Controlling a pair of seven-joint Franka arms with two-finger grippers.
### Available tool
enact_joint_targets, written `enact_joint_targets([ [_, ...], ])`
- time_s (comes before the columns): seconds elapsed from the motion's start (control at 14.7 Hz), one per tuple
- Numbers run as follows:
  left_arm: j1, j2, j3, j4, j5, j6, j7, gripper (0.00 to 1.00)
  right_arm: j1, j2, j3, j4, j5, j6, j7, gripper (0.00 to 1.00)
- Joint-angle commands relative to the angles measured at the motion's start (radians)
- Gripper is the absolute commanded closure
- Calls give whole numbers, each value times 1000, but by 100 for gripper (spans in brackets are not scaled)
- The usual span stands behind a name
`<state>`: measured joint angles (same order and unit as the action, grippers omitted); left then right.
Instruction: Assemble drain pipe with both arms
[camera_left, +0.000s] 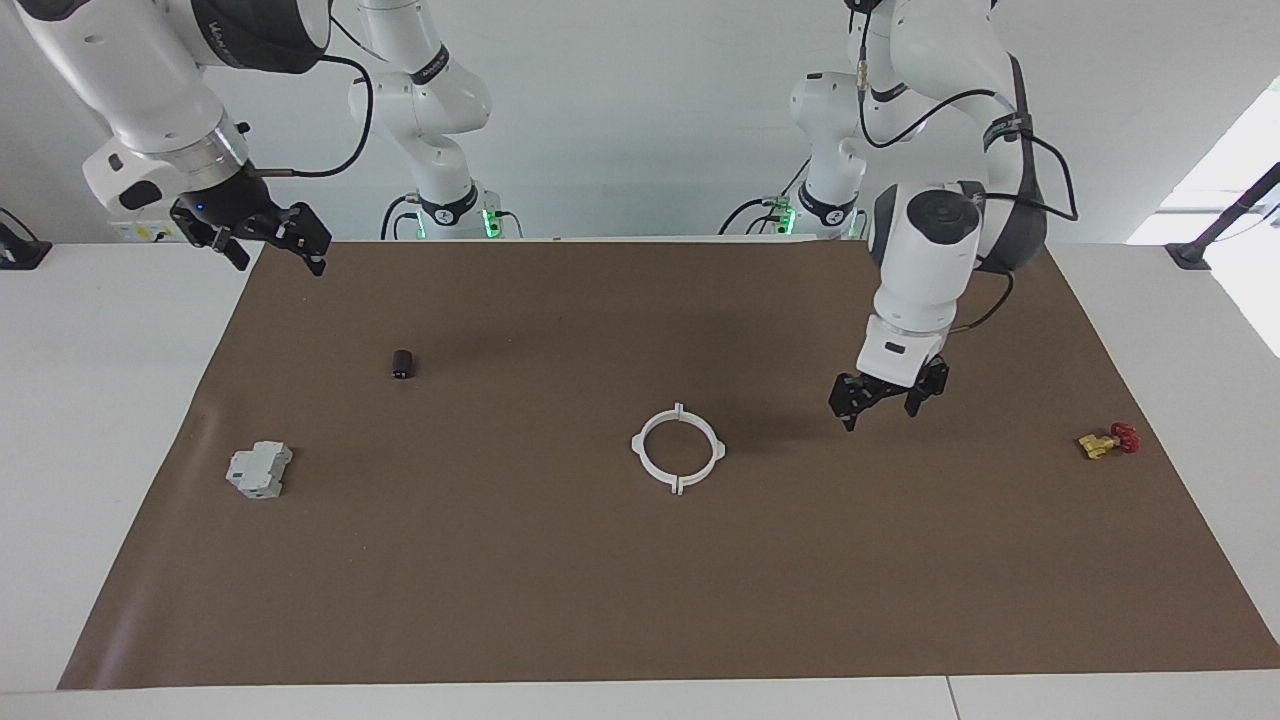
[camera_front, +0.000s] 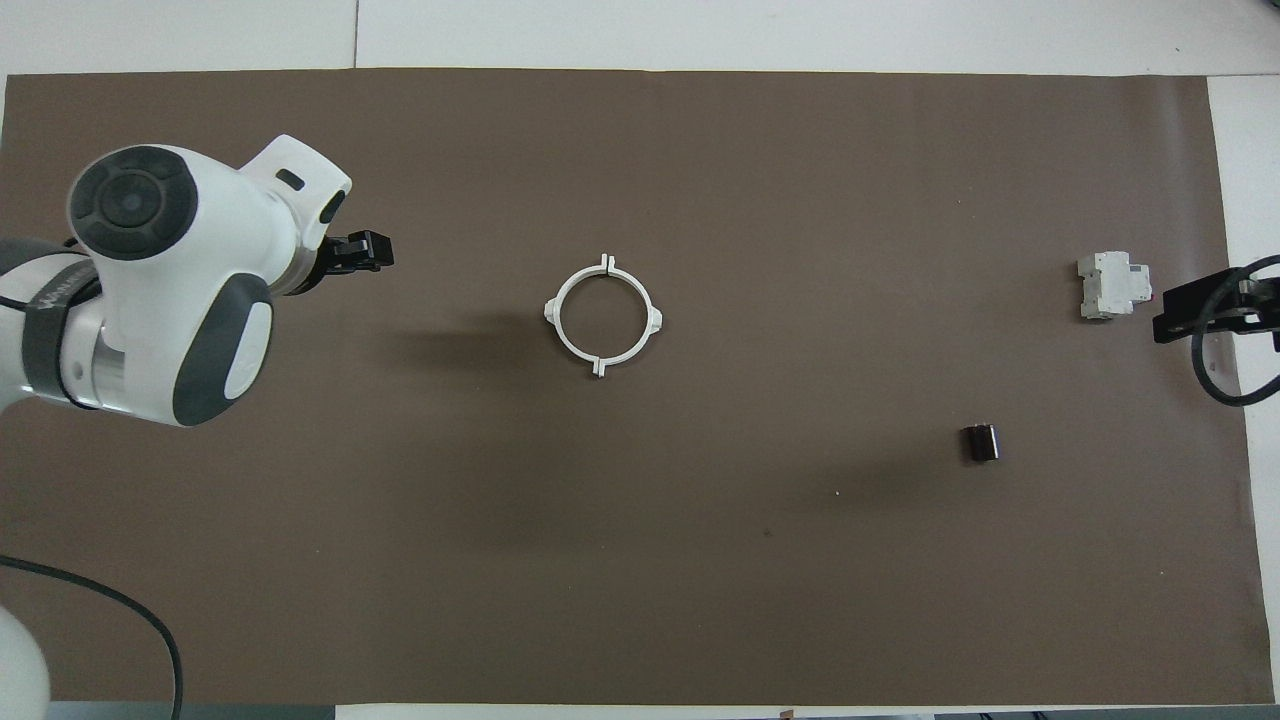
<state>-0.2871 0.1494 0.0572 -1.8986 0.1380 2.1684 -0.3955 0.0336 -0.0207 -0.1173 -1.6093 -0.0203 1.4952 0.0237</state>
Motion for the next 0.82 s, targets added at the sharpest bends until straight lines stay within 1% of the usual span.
enact_joint_targets([
  [0.0,77,-102,-10,-48,12,-85,123,0,-9,-8,2,-8,19,-9,-30,0],
  [0.07,112,-120,-10,-46,-1,-108,177,0,-11,-8,2,-6,19,-9,-30,0],
  [0.2,181,-166,-5,-37,-93,-166,303,0,-11,-8,2,-6,19,-9,-30,0],
  [0.34,229,-194,-4,-5,-118,-243,398,0,-11,-8,2,-8,19,-9,-30,0],
  [0.48,250,-197,-2,67,-118,-327,415,0,-11,-8,2,-7,19,-9,-30,0],
  [0.61,269,-186,-2,166,-118,-425,418,0,-11,-8,2,-6,19,-9,-30,0],
  [0.75,281,-180,-2,226,-120,-478,419,0,-11,-8,2,-7,19,-9,-30,0],
])
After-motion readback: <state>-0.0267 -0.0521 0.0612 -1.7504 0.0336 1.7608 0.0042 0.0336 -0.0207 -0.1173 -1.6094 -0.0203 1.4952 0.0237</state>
